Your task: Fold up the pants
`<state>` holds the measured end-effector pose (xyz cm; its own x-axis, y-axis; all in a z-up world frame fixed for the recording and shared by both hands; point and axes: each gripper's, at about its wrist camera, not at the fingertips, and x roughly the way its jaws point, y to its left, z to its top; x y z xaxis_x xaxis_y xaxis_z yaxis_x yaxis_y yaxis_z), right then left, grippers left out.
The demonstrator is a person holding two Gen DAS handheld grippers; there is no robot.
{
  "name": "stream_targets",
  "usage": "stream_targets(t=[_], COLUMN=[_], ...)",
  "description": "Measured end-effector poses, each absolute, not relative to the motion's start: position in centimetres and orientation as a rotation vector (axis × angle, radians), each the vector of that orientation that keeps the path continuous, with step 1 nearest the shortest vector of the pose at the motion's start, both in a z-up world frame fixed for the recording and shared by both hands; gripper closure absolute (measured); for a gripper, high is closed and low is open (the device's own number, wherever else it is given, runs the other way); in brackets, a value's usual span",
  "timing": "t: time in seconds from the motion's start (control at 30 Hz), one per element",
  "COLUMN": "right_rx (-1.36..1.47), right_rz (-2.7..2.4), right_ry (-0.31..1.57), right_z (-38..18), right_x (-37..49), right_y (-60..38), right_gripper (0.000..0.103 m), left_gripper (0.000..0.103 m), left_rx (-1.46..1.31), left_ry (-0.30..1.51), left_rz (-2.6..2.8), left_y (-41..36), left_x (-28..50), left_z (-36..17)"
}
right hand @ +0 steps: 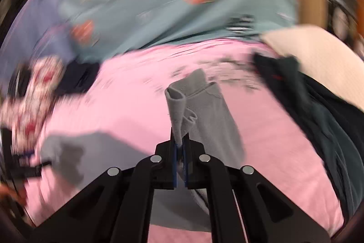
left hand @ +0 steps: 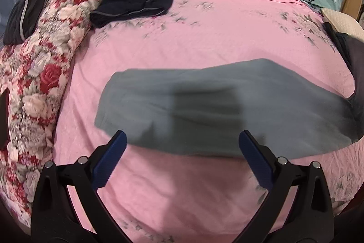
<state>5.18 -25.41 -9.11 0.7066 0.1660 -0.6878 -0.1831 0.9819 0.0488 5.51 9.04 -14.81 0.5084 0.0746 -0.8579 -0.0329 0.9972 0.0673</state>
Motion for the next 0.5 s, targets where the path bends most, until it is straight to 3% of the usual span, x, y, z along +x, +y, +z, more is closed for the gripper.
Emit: stream_targets(t=[0.2, 0.37, 0.4, 0.5], right_rx=[-0.437, -0.521, -0.533, -0.508], right_rz=[0.455, 0.458, 0.468, 0.564], right_ry=[0.942, 0.910, 0.904, 0.959], right_z=[-20.1, -19.4, -19.0, -18.2], right_x=[3.3, 3.0, 2.8, 1.8], right_y=[-14.0, -13.6, -13.5, -12.8], right_gripper=[0.099, 0.099, 0.094, 0.053], left_gripper=[0.003, 0.003, 0.003, 0.003], left_rx=[-0.010, -0.038, -0.037, -0.043], left_ry=[1.065, 1.065, 1.064, 1.057], left_rz=[0.125, 0.145, 0.147, 0.146], left_y=[12.2, 13.1, 13.0, 12.7], left_x=[3.9, 3.3, 3.3, 3.2], left_z=[-15.7, -15.8, -15.8, -15.7])
